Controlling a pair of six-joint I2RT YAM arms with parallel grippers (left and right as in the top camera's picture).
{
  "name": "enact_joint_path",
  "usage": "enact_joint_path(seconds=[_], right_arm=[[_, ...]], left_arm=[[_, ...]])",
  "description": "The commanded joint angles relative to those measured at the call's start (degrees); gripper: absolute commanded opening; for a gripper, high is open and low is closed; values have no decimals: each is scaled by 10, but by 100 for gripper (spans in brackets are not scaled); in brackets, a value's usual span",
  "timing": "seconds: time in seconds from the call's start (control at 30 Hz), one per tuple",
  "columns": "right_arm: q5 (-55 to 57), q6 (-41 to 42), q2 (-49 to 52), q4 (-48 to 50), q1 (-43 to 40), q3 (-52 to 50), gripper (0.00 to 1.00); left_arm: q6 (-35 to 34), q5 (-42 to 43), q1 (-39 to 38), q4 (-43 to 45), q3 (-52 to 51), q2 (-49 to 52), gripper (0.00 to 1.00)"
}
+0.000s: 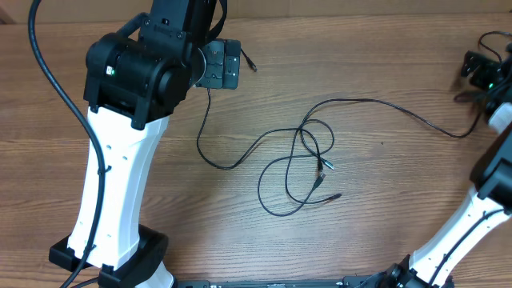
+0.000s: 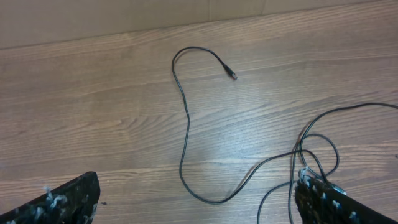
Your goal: Untangle cables
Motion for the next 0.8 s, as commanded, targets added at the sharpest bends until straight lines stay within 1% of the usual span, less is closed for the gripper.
enact_joint_path(seconds=[0.0,0.07,0.17,0.27,0.3,0.33,0.43,0.53,0.63,0.7,0.77], right_arm=[[75,197,-146,-89,-1,16,100],[47,229,-190,-169,0,16,100],[-73,233,-259,-311,2,16,100],[-143,238,-292,-400,9,16,100],[-154,255,-296,-428,14,16,100],[-150,293,-296,-474,24,15,100],[-111,341,-294,-517,50,-3,100],[-86,369,-294,-521,91,-34,100],[-86,386,-293,-509,138,-58,100],[-86,386,-293,-484,179,-70,100],[-62,386,-293,-455,221,-80,100]], left_arm=[[8,0,0,-4,-5,13,100],[8,0,0,-13,-5,18,100],[8,0,0,-26,-5,26,100],[8,0,0,-32,-5,37,100],[8,0,0,-31,-5,39,100],[8,0,0,-31,-5,44,100],[8,0,0,-31,-5,50,100],[9,0,0,-32,-5,56,100],[9,0,0,-33,-5,57,100],[8,0,0,-37,-5,57,100],[9,0,0,-43,-5,57,100]])
